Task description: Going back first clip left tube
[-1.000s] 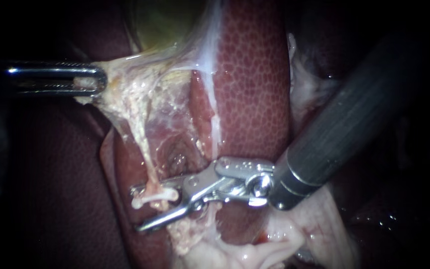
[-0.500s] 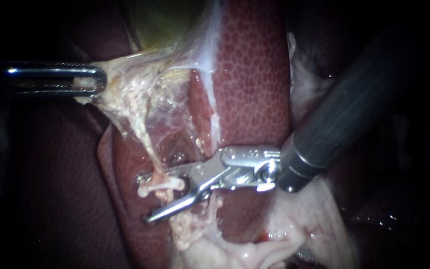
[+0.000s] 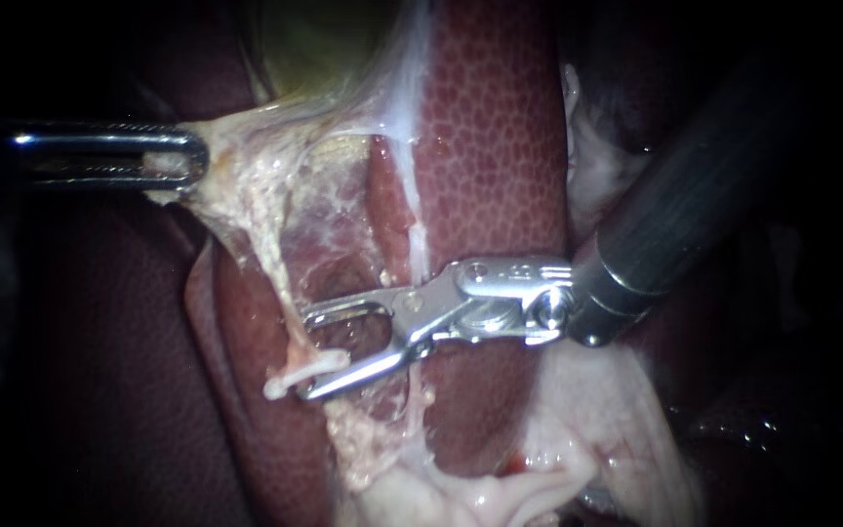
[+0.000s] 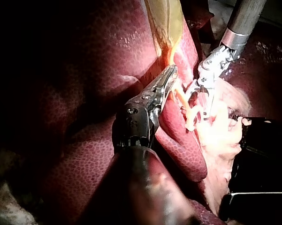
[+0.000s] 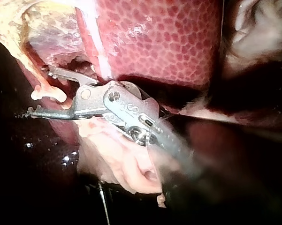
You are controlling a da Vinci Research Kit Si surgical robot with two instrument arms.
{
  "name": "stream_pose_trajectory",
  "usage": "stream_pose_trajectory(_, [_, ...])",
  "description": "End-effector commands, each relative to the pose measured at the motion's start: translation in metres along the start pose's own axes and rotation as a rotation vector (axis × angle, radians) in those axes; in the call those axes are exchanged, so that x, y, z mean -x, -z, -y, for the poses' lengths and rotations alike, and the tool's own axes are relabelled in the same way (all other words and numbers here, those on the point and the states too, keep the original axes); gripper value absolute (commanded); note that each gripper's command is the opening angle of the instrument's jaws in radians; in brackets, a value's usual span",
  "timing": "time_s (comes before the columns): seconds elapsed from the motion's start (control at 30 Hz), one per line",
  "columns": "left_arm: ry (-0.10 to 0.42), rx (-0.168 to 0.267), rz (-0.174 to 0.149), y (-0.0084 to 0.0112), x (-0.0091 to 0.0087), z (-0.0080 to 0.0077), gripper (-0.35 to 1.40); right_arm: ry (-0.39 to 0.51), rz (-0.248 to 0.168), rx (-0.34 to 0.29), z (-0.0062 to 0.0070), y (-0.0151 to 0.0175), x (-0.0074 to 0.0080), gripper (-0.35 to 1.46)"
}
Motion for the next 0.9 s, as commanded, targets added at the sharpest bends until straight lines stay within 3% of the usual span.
stream_pose_trajectory(0.03, [0.0, -0.001, 0.0, 0.0, 0.0, 0.0, -0.35, 0.0, 0.001, -0.003, 0.0001, 0.0004, -0.0001, 0.6])
stream_pose_trajectory(0.3, [0.0, 0.001, 0.0, 0.0003, 0.0, -0.0001, -0.35, 0.012, -0.001, -0.011, 0.0012, 0.0055, -0.001, 0.6])
stream_pose_trajectory(0.63, [-0.001, 0.001, 0.0, 0.0002, -0.0001, -0.0001, -0.35, 0.034, -0.005, 0.012, 0.0038, 0.015, -0.0045, 0.6])
stream_pose_trajectory(0.9, [-0.002, 0.003, 0.001, -0.0002, -0.0003, -0.0001, -0.35, 0.05, 0.011, 0.038, 0.006, 0.0195, -0.0067, 0.6])
